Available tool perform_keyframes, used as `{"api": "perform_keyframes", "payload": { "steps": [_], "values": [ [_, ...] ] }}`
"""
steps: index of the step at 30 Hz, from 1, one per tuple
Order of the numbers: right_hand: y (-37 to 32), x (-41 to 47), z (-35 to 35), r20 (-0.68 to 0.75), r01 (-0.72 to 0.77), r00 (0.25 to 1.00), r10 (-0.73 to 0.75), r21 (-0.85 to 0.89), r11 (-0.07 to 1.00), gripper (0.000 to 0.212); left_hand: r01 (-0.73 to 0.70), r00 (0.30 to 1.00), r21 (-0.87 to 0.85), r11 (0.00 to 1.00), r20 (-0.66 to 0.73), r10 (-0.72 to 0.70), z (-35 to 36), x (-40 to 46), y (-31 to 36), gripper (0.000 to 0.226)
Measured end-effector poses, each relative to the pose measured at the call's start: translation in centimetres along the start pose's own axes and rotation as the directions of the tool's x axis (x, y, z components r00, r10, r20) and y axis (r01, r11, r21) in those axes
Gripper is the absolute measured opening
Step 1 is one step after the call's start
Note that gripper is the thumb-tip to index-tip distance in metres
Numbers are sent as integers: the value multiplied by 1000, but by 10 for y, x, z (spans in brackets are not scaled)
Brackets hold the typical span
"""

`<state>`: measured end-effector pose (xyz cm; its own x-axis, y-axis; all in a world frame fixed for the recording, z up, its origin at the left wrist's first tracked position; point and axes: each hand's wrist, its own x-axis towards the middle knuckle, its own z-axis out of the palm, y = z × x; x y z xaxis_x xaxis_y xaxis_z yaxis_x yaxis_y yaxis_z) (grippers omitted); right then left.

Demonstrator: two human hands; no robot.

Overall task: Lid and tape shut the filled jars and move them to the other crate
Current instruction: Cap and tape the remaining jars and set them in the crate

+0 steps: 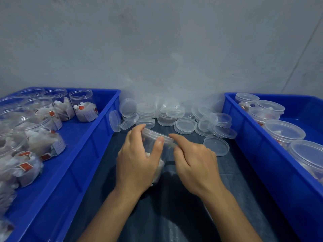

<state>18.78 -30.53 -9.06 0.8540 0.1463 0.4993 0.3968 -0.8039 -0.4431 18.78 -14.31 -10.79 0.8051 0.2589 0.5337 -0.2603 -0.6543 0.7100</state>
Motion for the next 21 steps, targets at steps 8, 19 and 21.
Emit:
{"api": "perform_keyframes", "payload": {
  "steps": [8, 19, 21],
  "values": [
    [-5, 0, -5, 121, 10, 992, -19, 67, 998, 66, 74, 991, -6, 997, 112, -73, -1, 5, -3, 76],
    [7, 4, -2, 39, -43, 998, 45, -53, 998, 48, 116, 990, -142, 983, 100, -102, 0, 5, -7, 73],
    [11, 5, -2, 31, -42, 999, 45, -84, 996, 46, 118, 989, -163, 979, 109, -101, 2, 5, -6, 72]
  ]
}}
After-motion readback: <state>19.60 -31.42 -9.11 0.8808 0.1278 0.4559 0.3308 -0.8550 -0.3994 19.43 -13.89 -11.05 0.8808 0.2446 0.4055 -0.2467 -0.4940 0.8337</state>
